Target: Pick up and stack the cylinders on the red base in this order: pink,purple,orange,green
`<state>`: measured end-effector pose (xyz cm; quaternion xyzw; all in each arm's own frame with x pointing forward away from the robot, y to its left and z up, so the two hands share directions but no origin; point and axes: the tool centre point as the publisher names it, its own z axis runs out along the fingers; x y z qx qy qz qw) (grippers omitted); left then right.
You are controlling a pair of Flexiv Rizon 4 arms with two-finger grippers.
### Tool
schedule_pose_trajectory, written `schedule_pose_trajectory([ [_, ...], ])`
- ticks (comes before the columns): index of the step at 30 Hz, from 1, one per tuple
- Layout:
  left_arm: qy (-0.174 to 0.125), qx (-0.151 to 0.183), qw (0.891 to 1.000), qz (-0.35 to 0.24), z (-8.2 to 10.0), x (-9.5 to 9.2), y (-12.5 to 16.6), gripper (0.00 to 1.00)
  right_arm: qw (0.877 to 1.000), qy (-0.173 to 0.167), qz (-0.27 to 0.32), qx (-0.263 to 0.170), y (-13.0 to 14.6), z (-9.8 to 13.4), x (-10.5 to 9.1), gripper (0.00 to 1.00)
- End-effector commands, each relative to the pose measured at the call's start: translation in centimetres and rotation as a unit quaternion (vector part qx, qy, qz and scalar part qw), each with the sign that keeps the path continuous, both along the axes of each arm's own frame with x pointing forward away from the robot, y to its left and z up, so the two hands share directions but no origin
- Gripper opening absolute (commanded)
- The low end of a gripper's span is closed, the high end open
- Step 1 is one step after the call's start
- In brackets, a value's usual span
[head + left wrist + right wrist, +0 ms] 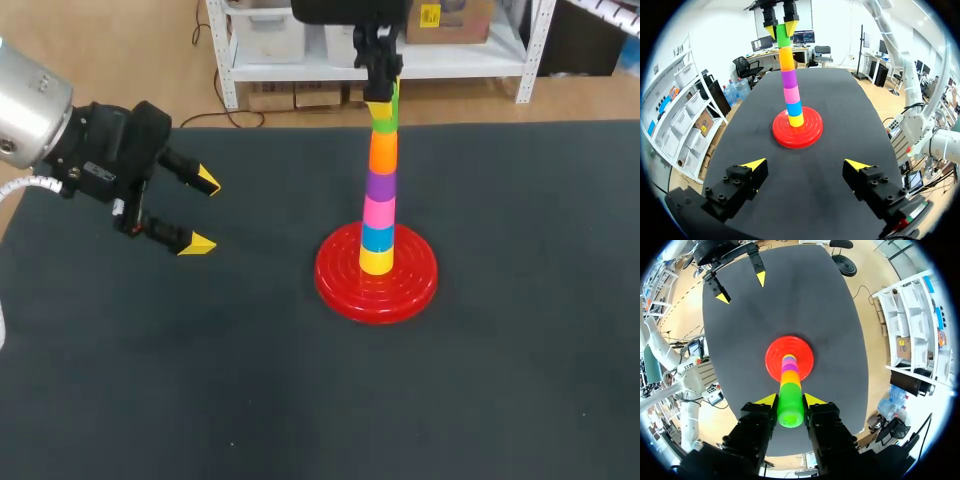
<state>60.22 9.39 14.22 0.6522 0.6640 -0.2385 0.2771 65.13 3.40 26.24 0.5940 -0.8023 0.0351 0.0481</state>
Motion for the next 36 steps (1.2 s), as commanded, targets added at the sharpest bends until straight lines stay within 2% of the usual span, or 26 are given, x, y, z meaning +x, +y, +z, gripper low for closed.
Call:
schedule_pose_trajectory([
  [1,-0.001,0.0,1.0,0.0,-0.1,0.0,0.0,1.0,1.0,0.0,0.001,0.002,-0.1,-0.3,-0.2,0.0],
  [21,-0.001,0.0,1.0,0.0,-0.1,0.0,0.0,1.0,1.0,0.008,-0.002,0.002,-0.2,-1.1,0.3,0.0],
  [36,-0.001,0.0,1.0,0.0,-0.1,0.0,0.0,1.0,0.999,0.032,0.002,-0.007,0.3,-1.9,0.8,0.0],
])
